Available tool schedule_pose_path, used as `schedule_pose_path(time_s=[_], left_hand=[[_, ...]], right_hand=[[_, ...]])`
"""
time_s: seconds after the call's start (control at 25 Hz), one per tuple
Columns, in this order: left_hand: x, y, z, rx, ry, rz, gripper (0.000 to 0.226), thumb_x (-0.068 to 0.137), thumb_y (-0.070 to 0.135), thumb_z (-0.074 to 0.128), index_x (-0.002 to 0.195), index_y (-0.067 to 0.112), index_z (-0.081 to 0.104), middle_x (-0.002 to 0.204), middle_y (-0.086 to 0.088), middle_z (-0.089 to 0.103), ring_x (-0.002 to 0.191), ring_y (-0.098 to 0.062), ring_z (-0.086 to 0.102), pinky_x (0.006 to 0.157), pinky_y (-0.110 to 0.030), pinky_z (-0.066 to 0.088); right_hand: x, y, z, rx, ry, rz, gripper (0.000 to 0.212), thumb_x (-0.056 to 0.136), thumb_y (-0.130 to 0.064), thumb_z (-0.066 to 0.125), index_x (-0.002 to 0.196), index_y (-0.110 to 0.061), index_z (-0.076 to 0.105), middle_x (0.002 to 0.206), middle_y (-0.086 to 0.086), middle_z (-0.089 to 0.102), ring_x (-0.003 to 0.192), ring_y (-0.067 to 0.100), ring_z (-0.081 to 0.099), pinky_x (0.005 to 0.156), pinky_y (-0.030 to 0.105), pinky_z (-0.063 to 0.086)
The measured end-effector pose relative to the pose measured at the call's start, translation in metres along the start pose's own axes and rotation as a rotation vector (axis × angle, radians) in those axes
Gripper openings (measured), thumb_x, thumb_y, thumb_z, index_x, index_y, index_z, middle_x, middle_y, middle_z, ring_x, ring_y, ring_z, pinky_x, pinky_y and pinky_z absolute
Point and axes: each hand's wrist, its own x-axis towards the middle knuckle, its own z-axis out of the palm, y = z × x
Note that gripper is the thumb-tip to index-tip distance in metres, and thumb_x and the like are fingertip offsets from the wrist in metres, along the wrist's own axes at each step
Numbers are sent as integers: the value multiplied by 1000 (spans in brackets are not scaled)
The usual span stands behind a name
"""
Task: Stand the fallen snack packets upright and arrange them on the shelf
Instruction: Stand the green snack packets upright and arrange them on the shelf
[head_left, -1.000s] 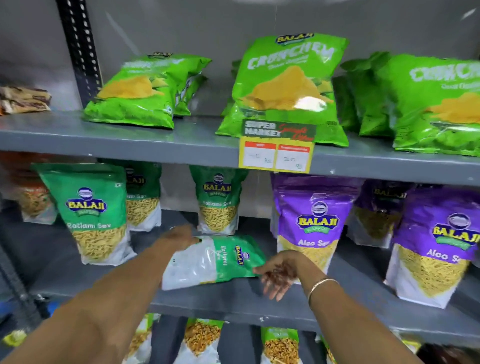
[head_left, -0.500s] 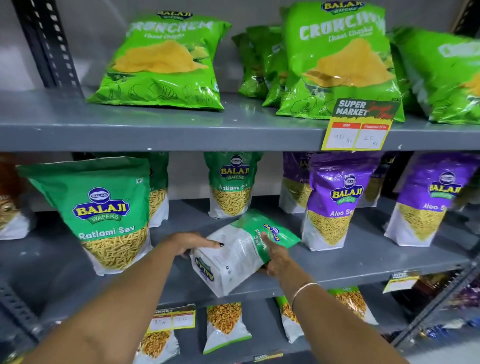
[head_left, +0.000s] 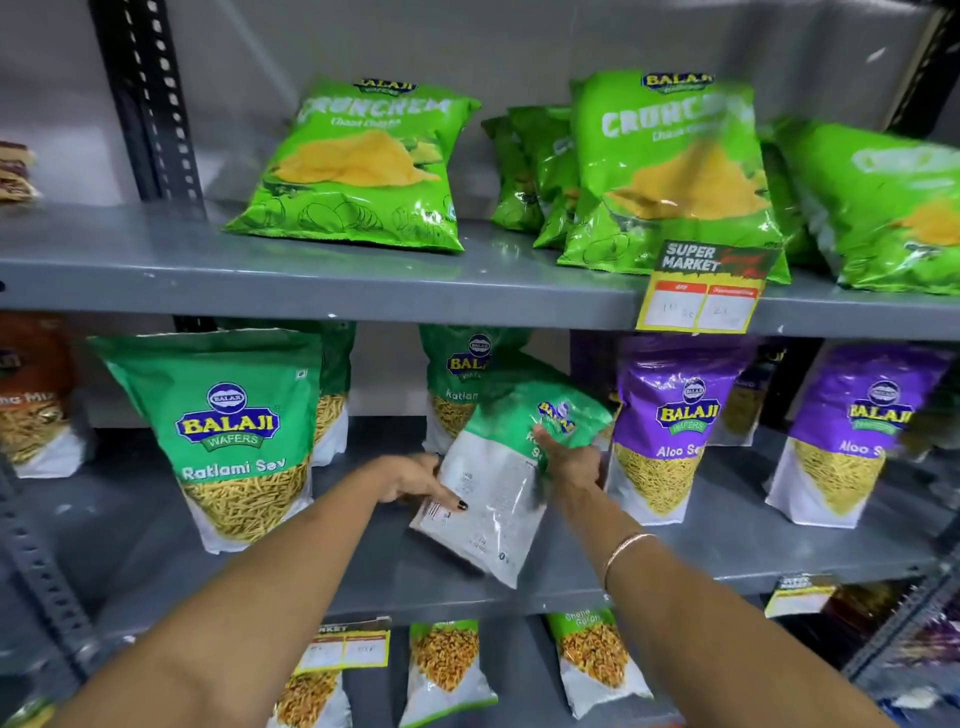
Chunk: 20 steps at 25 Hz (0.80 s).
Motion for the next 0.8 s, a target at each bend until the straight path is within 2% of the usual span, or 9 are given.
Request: schedule_pose_path(time_s=[0.04, 0.08, 0.24, 0.32, 0.4, 0.52, 0.68, 0.76, 0.8], left_hand=[[0, 0, -1, -12, 52, 36, 69, 69, 8, 77, 129, 8, 43, 131, 0, 53, 121, -17, 48, 103, -28, 40], [1, -1, 0, -19, 113, 67, 73, 66, 6, 78, 129, 7, 42, 132, 1, 52, 122, -17, 47, 107, -30, 38], [19, -17, 12, -112, 456, 153, 90, 56, 3, 84, 133, 8, 38, 130, -6, 55, 120, -23, 51, 97, -31, 44], [29, -26, 20, -96, 608, 104, 98, 52, 9, 86, 136, 10, 35, 134, -9, 54, 124, -29, 50, 99, -38, 45], [37, -35, 27, -108, 678, 56, 98, 53, 10, 85, 136, 13, 34, 134, -11, 55, 124, -31, 50, 97, -38, 46], [42, -45, 32, -179, 682, 58, 96, 51, 11, 85, 132, 14, 34, 130, -10, 58, 119, -32, 53, 93, -39, 48], [40, -53, 27, -218, 598, 81, 100, 49, 8, 81, 135, 16, 31, 128, -6, 56, 116, -28, 54, 94, -41, 49], [36, -55, 21, -251, 486, 107, 86, 59, -6, 70, 135, 10, 34, 119, -8, 58, 105, -24, 56, 81, -34, 52], [33, -54, 17, -249, 436, 104, 74, 64, -13, 63, 131, 5, 39, 111, -9, 60, 98, -23, 56, 71, -29, 50]], right_hand=[[-2, -7, 3, -23, -27, -34, 81, 71, -25, 77, 133, 6, 35, 137, 21, 49, 126, 33, 47, 104, 35, 38], [-5, -13, 6, -32, -51, -72, 79, 71, -24, 77, 131, 5, 35, 136, 21, 49, 127, 34, 47, 105, 36, 38], [-7, -15, 26, -60, -176, -259, 68, 64, -12, 82, 118, 1, 43, 119, 17, 60, 111, 30, 58, 93, 35, 44], [-8, -14, 32, -96, -274, -319, 65, 64, -8, 81, 117, 2, 44, 107, 10, 58, 99, 23, 57, 84, 28, 43], [-8, -10, 33, -129, -333, -362, 64, 66, -4, 80, 117, 3, 43, 103, 4, 55, 96, 16, 53, 80, 21, 41], [-4, -4, 33, -159, -393, -389, 61, 67, -4, 79, 116, 3, 43, 102, 2, 54, 95, 14, 53, 76, 16, 40], [2, -1, 30, -187, -458, -325, 65, 70, -14, 78, 118, 1, 38, 107, 1, 52, 101, 14, 53, 83, 21, 43], [8, 8, 27, -291, -516, -170, 67, 71, -33, 76, 113, -4, 33, 108, 2, 49, 106, 19, 55, 81, 29, 51], [6, 10, 24, -354, -562, -38, 69, 71, -45, 73, 110, -7, 30, 105, 2, 48, 101, 23, 57, 72, 34, 56]])
